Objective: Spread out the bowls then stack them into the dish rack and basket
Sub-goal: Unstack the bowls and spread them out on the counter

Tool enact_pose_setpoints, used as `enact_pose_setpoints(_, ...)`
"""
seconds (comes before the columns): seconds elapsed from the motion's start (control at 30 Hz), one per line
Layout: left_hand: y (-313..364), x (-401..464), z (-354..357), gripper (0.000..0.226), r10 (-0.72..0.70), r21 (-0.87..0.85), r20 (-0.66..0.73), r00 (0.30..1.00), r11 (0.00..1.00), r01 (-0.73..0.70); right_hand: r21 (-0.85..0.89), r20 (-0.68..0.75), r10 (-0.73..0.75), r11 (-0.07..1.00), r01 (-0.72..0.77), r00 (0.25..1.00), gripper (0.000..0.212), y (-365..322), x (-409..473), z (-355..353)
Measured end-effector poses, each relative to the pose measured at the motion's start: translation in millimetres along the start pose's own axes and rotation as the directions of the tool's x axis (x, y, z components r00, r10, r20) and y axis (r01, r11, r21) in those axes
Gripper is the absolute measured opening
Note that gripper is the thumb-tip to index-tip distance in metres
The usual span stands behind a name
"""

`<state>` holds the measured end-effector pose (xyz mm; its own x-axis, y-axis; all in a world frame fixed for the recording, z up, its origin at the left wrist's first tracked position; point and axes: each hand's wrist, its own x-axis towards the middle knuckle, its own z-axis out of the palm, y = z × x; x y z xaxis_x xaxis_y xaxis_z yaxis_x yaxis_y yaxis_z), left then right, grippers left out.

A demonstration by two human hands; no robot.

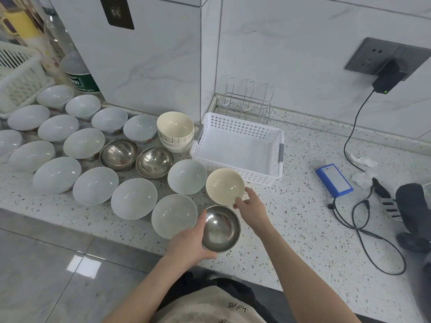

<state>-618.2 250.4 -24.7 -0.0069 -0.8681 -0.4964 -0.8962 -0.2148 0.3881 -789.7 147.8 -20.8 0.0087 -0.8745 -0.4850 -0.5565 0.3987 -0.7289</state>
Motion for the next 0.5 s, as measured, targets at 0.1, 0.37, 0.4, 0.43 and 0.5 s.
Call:
enact_pose_setpoints(0.1, -1.4, 0.1, -3.4, 0.125, 0.002, -0.036, 0.027, 1.000, 0.999, -0.001, -0.019, 0.015, 0.005, 1.000, -0.005, 1.000, 0.054, -1.7, -0.6, -1.7)
enact_pose_setpoints(0.37, -32.7, 16.1, -66.4, 0.084, 0.037, -0.393, -0.060, 0.998, 0.918, -0.058, -0.133, -0.306, -0.051, 0.991, 0.010, 0.951, 0.052, -41.3, 3.5, -5.5)
enact_pose_setpoints(0.4, -40.0, 23.2, -80.3, 0.077, 0.025, -0.447, -0.094, 0.995, 0.892, -0.064, -0.114, -0.319, -0.064, 0.993, 0.029, 0.946, 0.049, -50.7, 6.3, -3.0)
enact_pose_setpoints(0.43, -47.6, 31.9, -95.3, 0.072, 0.004, -0.495, -0.127, 0.992, 0.866, -0.067, -0.091, -0.323, -0.074, 0.995, 0.047, 0.944, 0.047, -61.1, 9.6, 0.7)
enact_pose_setpoints(0.5, -61.8, 54.5, -126.4, 0.068, -0.051, -0.561, -0.188, 0.981, 0.825, -0.065, -0.041, -0.321, -0.086, 0.996, 0.076, 0.943, 0.045, -82.3, 17.4, 11.2)
